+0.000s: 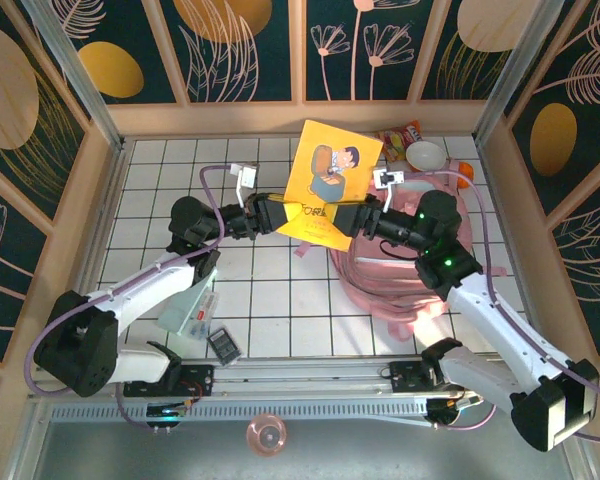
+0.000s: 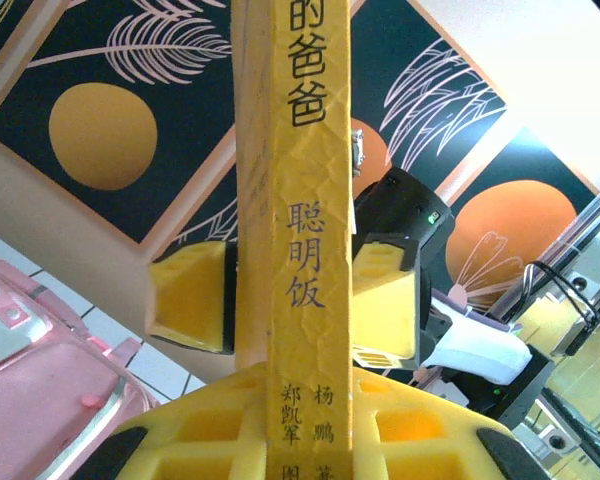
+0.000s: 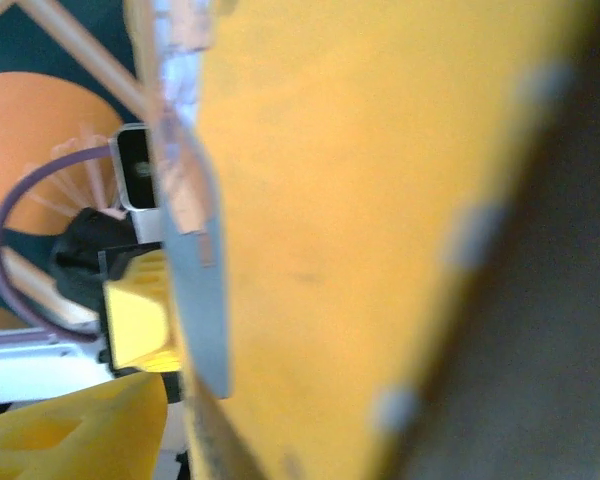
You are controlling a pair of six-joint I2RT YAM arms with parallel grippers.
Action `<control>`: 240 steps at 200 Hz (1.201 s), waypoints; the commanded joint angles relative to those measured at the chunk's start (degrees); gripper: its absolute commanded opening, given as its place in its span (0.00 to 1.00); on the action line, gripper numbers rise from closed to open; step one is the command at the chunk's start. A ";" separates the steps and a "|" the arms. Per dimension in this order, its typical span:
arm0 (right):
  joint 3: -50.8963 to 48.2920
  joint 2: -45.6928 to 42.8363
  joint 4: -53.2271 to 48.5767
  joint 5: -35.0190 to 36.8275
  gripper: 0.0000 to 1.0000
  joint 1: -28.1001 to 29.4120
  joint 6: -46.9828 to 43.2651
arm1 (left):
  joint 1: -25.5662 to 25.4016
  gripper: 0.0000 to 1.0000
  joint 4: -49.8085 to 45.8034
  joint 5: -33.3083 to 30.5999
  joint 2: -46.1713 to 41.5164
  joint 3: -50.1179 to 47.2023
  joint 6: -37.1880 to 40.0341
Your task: Pack the student bag
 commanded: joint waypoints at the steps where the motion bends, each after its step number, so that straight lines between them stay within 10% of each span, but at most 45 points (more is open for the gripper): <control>1: -0.86 -1.00 7.70 -7.40 0.62 -0.13 2.06 | -0.62 0.03 7.49 -1.91 -0.65 1.25 0.13; 28: -3.32 -5.12 11.45 -6.60 0.00 -0.93 1.01 | -0.66 0.16 -3.58 -5.03 -1.89 1.36 8.38; 73: 0.27 -12.04 -10.76 2.23 0.00 -1.00 -20.81 | -0.64 0.59 -43.96 -13.17 -7.86 9.60 42.94; 112: 8.85 -8.39 -36.88 12.34 0.00 -0.68 -47.50 | -0.64 0.69 -73.13 -21.63 -9.15 20.26 74.51; 172: 14.11 -0.70 -50.55 21.80 0.00 7.11 -74.43 | -0.75 0.77 -81.41 -15.83 -10.45 22.13 98.26; 240: 19.31 9.40 -54.88 22.28 0.00 12.09 -82.86 | -4.39 0.80 -84.29 -14.73 -7.57 20.02 101.91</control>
